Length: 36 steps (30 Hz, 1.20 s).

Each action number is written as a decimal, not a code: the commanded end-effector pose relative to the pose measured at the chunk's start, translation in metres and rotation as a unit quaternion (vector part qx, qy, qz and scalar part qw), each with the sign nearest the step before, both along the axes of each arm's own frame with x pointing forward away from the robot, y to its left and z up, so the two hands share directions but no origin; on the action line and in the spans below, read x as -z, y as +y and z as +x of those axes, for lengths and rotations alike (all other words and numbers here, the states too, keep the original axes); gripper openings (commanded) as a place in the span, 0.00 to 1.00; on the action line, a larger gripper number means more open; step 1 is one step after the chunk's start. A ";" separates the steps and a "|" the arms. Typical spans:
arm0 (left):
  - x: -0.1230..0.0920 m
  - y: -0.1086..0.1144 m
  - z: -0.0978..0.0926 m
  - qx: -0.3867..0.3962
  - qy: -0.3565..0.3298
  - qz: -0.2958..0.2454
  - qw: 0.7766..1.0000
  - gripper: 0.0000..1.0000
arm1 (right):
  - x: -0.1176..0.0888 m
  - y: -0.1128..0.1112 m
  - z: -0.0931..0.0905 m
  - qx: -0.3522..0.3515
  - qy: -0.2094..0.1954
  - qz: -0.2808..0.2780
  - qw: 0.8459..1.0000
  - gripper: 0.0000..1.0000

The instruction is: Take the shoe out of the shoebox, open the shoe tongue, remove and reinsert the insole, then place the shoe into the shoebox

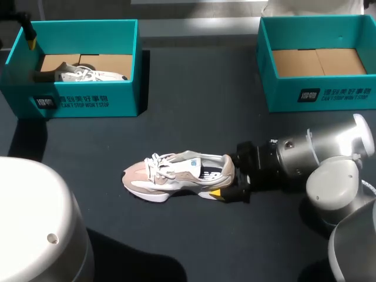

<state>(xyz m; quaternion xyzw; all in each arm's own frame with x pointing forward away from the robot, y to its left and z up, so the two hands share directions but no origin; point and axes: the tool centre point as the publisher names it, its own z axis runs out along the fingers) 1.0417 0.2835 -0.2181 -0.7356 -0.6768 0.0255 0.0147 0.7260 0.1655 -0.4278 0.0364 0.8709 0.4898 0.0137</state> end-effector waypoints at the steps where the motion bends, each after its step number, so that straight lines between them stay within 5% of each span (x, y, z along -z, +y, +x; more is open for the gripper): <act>1: 0.000 0.000 -0.001 0.000 -0.001 0.001 1.000 1.00 | 0.006 0.002 0.001 0.001 -0.001 -0.002 1.000 0.00; 11: 0.000 0.000 -0.001 0.000 -0.001 0.001 1.000 1.00 | 0.006 0.002 0.001 0.001 -0.001 -0.002 1.000 0.00; 18: -0.006 -0.053 -0.044 -0.088 -0.011 -0.005 0.996 1.00 | 0.006 0.002 0.001 0.001 -0.001 -0.002 1.000 0.00; 28: -0.023 -0.114 -0.081 -0.145 -0.034 0.020 0.989 1.00 | 0.006 0.002 0.001 0.001 -0.001 -0.002 1.000 0.00; 36: -0.023 -0.114 -0.081 -0.145 -0.034 0.020 0.989 1.00 | 0.006 0.002 0.001 0.001 -0.001 -0.002 1.000 0.00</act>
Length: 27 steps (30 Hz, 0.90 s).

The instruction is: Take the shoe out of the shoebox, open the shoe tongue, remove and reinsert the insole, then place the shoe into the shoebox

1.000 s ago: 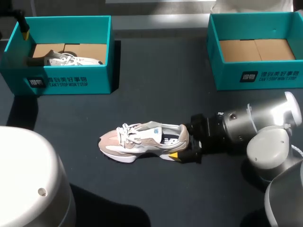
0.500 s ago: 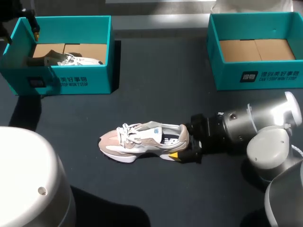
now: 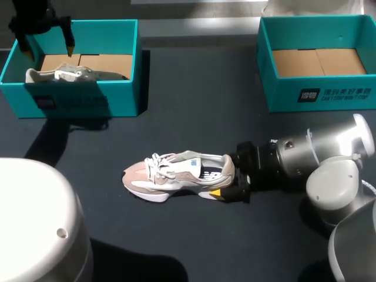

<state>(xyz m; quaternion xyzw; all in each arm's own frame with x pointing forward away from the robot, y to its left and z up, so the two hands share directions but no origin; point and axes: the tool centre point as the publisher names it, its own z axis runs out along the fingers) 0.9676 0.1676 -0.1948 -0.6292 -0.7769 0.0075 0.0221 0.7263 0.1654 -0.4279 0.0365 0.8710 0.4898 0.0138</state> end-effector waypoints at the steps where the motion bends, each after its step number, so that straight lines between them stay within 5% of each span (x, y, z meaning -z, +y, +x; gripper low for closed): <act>1: 0.000 0.002 -0.007 0.001 -0.027 0.002 1.000 1.00 | 0.006 0.003 0.001 0.001 -0.001 -0.002 1.000 0.00; 5: 0.000 0.002 -0.007 0.001 -0.027 0.002 1.000 1.00 | 0.006 0.003 0.001 0.001 -0.001 -0.002 1.000 0.00; 8: -0.002 -0.007 -0.023 -0.167 -0.027 0.024 0.985 1.00 | 0.006 0.003 0.001 0.001 -0.001 -0.002 1.000 0.00; 14: -0.002 -0.019 -0.054 -0.478 -0.025 0.020 0.878 1.00 | 0.006 0.003 0.001 0.001 -0.001 -0.002 1.000 0.00; 27: -0.003 -0.028 -0.063 -0.497 -0.029 0.023 0.867 1.00 | 0.006 0.003 0.001 0.001 -0.001 -0.002 1.000 0.00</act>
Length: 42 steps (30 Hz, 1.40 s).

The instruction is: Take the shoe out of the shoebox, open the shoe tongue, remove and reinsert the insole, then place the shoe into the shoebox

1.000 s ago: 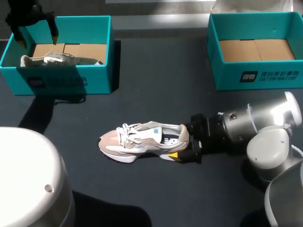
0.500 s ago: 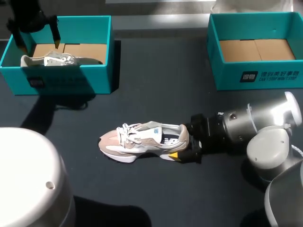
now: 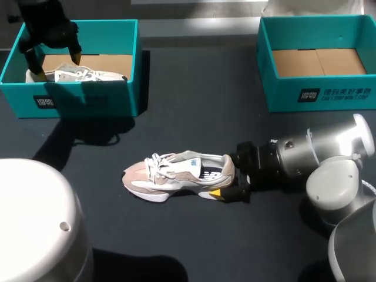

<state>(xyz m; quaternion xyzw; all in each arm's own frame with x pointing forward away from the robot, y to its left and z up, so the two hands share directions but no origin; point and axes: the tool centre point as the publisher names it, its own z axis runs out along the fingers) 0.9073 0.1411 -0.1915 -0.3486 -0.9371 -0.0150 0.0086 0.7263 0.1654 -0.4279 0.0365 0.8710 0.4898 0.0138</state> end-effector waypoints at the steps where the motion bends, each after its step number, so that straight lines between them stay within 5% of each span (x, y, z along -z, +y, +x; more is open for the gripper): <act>1: 0.000 -0.002 -0.002 -0.195 -0.006 0.004 0.981 1.00 | 0.006 0.002 0.001 0.001 -0.001 -0.002 1.000 0.00; 4: -0.003 -0.014 -0.006 -0.262 0.000 -0.016 0.965 1.00 | 0.006 0.002 0.001 0.001 -0.001 -0.002 1.000 0.00; 7: -0.005 -0.030 -0.016 -0.380 -0.016 -0.034 0.924 1.00 | 0.006 0.002 0.001 0.001 -0.001 -0.002 1.000 0.00; 8: -0.004 -0.035 -0.018 -0.443 -0.016 -0.023 0.896 1.00 | 0.006 0.002 0.001 0.001 -0.001 -0.002 1.000 0.00; 9: -0.005 -0.039 -0.023 -0.434 -0.014 -0.053 0.899 1.00 | 0.006 0.002 0.001 0.001 -0.001 -0.002 1.000 0.00; 13: -0.005 -0.052 -0.042 -0.539 -0.006 -0.065 0.840 1.00 | 0.006 0.002 0.001 0.001 -0.001 -0.002 1.000 0.00; 36: -0.002 -0.060 -0.046 -0.547 0.005 -0.053 0.836 1.00 | 0.006 0.002 0.001 0.001 -0.001 -0.002 1.000 0.00; 42: -0.002 -0.080 -0.083 -0.694 0.002 -0.048 0.719 1.00 | 0.006 0.002 0.001 0.001 -0.001 -0.002 1.000 0.00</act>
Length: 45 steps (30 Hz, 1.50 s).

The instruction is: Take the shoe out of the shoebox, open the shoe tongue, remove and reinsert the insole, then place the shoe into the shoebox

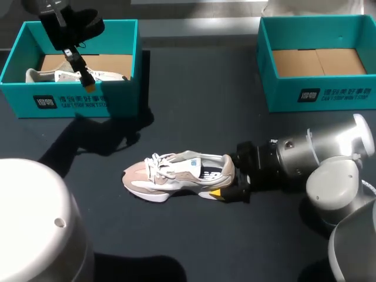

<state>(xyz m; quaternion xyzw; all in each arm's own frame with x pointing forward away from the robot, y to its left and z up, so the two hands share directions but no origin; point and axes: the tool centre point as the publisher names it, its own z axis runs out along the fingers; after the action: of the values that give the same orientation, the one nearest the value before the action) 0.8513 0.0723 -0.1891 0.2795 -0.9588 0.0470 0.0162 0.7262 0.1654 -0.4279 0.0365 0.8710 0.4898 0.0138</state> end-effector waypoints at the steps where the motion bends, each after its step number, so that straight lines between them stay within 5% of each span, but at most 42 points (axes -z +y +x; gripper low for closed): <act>1: 0.001 -0.012 -0.029 -0.159 -0.005 0.014 0.987 1.00 | 0.006 0.002 0.001 0.001 -0.001 -0.002 1.000 0.00; 9: 0.016 -0.050 -0.069 -0.306 0.029 0.008 0.952 1.00 | 0.006 0.002 0.001 0.001 -0.001 -0.002 1.000 0.00; 14: 0.023 -0.098 -0.099 -0.284 0.056 0.021 0.957 1.00 | 0.006 0.002 0.001 0.001 -0.001 -0.002 1.000 0.00; 31: 0.023 -0.098 -0.099 -0.284 0.056 0.021 0.957 1.00 | 0.006 0.002 0.001 0.001 -0.001 -0.002 1.000 0.00; 45: 0.075 -0.169 -0.148 -0.288 0.048 0.072 0.954 1.00 | 0.006 0.002 0.001 0.001 -0.001 -0.002 1.000 0.00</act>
<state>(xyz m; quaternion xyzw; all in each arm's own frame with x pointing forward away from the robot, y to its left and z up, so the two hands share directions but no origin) 0.7055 -0.0778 -0.2491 0.5423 -0.8390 -0.0230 0.0387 0.7263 0.1654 -0.4280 0.0365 0.8710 0.4898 0.0138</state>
